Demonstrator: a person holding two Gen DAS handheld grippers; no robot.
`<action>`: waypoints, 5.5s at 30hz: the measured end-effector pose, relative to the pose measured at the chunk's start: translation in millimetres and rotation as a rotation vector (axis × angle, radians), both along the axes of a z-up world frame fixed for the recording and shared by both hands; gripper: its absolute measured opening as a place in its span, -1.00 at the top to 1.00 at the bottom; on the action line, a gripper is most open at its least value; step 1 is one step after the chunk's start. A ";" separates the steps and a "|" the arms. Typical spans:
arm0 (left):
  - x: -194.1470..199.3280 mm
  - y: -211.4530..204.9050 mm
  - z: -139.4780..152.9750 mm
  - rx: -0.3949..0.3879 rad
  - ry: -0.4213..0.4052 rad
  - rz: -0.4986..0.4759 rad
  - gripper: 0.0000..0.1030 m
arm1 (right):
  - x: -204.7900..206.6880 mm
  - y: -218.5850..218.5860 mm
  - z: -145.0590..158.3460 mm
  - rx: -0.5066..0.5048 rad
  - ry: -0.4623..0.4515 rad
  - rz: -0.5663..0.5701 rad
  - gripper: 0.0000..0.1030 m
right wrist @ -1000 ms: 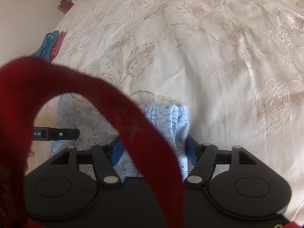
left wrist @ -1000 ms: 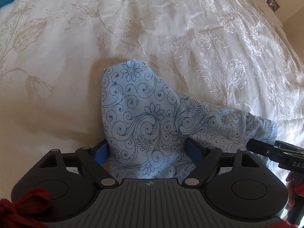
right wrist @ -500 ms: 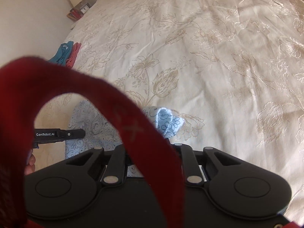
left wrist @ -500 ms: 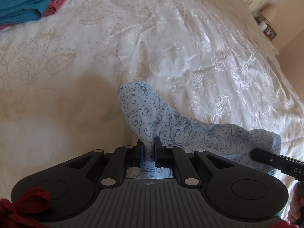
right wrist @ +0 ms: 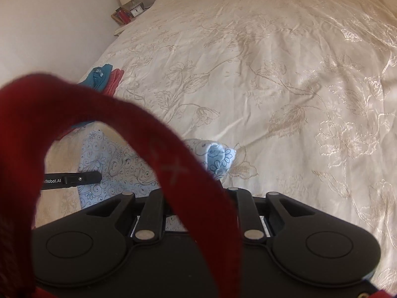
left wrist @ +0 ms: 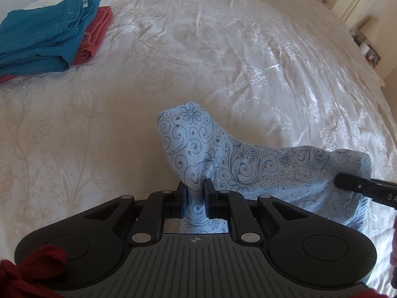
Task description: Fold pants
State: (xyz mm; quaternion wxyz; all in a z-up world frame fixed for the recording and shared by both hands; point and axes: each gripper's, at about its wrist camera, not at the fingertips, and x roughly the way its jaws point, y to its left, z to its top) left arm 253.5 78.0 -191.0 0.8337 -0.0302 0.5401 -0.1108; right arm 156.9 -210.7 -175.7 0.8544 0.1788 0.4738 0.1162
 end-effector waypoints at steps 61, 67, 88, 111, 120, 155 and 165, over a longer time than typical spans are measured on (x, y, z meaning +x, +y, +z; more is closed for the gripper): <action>-207.5 -21.6 145.9 0.076 -0.120 0.174 0.72 | -185.1 73.3 124.5 -0.261 -0.088 -0.152 0.19; -218.8 -27.3 153.3 0.066 -0.135 0.127 0.72 | -195.2 75.1 130.3 -0.283 -0.077 -0.170 0.19; -229.7 -34.3 140.0 0.227 0.010 0.206 0.71 | -204.5 96.3 140.9 -0.307 -0.053 -0.147 0.18; -223.8 -36.9 135.4 0.240 0.022 0.133 0.71 | -200.6 105.2 134.2 -0.280 -0.019 -0.139 0.18; -221.1 -34.3 136.3 0.242 0.026 0.131 0.71 | -197.7 107.7 133.8 -0.271 -0.017 -0.130 0.18; -211.4 -35.0 128.7 0.262 0.068 0.116 0.71 | -184.7 105.3 127.6 -0.312 0.031 -0.139 0.18; -209.1 -31.8 126.4 0.266 0.078 0.122 0.71 | -182.4 107.0 125.6 -0.303 0.035 -0.137 0.18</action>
